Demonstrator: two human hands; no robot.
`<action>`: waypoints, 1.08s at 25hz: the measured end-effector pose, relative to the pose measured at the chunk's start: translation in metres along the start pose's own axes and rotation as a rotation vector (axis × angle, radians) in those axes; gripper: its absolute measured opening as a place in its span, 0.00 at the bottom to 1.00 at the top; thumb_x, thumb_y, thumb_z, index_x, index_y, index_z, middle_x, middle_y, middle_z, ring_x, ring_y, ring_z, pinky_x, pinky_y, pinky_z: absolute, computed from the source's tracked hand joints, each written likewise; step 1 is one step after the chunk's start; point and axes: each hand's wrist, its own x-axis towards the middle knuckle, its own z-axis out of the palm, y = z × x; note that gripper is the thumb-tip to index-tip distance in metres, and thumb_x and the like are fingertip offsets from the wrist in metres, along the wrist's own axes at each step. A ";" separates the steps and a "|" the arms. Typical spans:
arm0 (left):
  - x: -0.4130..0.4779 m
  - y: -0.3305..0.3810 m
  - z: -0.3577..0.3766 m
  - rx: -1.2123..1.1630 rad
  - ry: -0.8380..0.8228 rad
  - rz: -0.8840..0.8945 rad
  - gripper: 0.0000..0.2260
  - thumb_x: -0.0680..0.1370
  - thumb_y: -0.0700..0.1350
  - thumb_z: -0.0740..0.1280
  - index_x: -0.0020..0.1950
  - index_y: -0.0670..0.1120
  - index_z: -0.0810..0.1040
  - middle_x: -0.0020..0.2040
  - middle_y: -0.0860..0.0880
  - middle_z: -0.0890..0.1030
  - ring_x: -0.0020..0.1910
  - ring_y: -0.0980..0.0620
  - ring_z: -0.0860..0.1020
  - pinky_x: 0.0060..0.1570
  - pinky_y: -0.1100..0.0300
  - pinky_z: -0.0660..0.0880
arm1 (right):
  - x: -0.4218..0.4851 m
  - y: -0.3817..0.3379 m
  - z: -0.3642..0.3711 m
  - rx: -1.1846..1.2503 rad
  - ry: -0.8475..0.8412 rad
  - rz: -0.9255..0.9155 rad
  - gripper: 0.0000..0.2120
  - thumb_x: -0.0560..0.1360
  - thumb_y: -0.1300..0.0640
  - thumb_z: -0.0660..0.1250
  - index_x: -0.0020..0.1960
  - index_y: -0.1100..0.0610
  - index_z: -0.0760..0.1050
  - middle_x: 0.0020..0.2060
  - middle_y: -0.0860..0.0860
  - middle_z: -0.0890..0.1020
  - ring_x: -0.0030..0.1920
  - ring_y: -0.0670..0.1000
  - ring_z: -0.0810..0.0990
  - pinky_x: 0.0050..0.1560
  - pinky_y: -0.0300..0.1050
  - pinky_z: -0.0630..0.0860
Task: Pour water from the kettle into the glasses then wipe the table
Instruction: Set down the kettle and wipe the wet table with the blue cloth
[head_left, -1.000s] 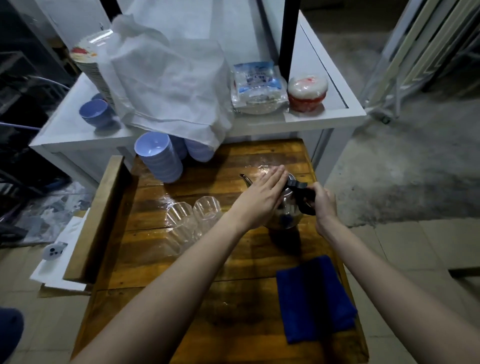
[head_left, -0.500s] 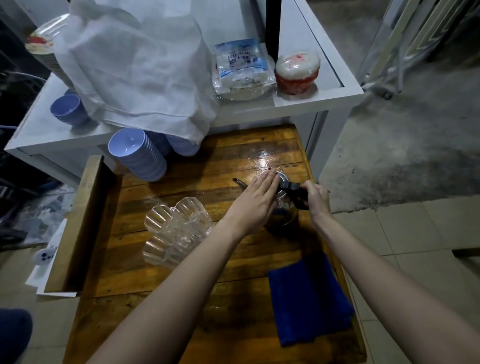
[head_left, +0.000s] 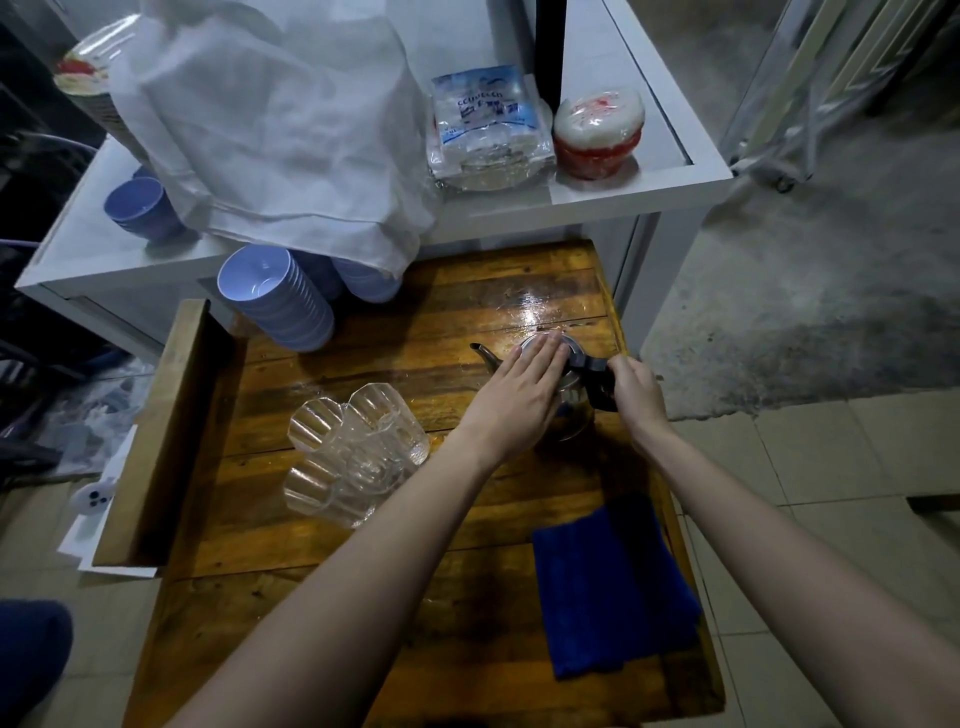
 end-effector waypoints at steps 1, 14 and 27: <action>-0.002 0.001 0.000 -0.010 -0.002 -0.005 0.27 0.84 0.52 0.47 0.79 0.43 0.43 0.79 0.44 0.43 0.78 0.49 0.40 0.77 0.52 0.44 | -0.001 0.001 -0.004 -0.057 0.021 -0.040 0.14 0.79 0.48 0.59 0.46 0.58 0.76 0.41 0.54 0.79 0.42 0.53 0.76 0.44 0.49 0.72; -0.193 0.015 0.084 -0.386 0.093 -0.170 0.22 0.82 0.49 0.56 0.76 0.47 0.61 0.77 0.49 0.61 0.75 0.55 0.61 0.73 0.57 0.63 | -0.149 0.124 -0.016 -0.661 -0.009 -0.437 0.12 0.75 0.61 0.69 0.58 0.58 0.76 0.61 0.56 0.76 0.62 0.57 0.74 0.63 0.53 0.68; -0.401 -0.066 0.170 -0.310 0.144 -0.533 0.25 0.81 0.53 0.52 0.75 0.42 0.61 0.77 0.44 0.60 0.76 0.48 0.59 0.75 0.55 0.52 | -0.220 0.176 0.034 -1.177 -0.121 -0.152 0.33 0.80 0.38 0.45 0.80 0.50 0.39 0.79 0.60 0.39 0.78 0.61 0.37 0.74 0.66 0.39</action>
